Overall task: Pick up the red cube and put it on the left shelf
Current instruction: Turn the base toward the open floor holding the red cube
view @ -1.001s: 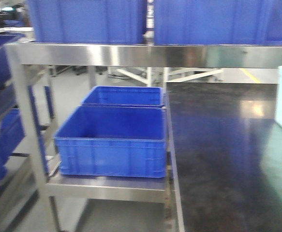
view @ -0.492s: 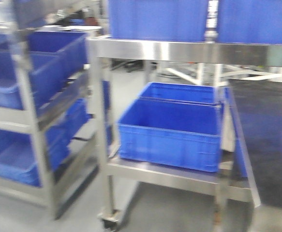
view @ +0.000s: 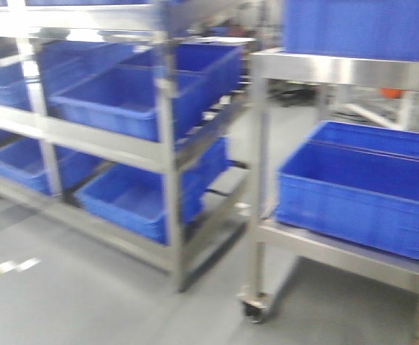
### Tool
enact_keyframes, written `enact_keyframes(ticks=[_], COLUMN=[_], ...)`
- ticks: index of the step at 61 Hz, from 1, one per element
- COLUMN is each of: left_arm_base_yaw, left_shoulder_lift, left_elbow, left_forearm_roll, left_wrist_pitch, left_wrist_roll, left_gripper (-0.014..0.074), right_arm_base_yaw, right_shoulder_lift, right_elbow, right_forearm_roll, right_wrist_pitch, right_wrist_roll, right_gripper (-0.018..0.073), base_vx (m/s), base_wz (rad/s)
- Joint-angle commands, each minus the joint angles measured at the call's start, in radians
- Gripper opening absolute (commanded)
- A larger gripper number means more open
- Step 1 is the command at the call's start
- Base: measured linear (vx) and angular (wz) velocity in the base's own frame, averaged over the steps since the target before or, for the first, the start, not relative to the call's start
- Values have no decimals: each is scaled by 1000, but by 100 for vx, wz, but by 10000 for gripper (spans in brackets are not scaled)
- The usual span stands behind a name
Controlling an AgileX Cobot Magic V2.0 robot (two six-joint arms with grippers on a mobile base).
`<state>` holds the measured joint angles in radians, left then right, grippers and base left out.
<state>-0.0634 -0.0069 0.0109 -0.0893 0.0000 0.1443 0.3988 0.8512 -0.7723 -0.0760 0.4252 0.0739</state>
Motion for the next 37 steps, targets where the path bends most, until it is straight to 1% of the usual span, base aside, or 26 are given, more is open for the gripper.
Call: enact_keyframes(ticks=[1, 37], left_arm_base_yaw=[-5, -5], left_shoulder_lift=[8, 8], left_elbow=[22, 22], left_forearm_roll=[-8, -8], left_wrist_pitch=[-83, -83], left_wrist_roll=[1, 1], left_gripper=[106, 106], right_arm_base_yaw=[1, 1], right_shoulder_lift=[-5, -5], right_elbow=[-30, -30], right_forearm_roll=[-13, -13], right_wrist_pitch=[-77, -77], right_wrist_roll=[-6, -6], right_gripper=[58, 58], base_vx=[-22, -18], base_wz=[48, 61])
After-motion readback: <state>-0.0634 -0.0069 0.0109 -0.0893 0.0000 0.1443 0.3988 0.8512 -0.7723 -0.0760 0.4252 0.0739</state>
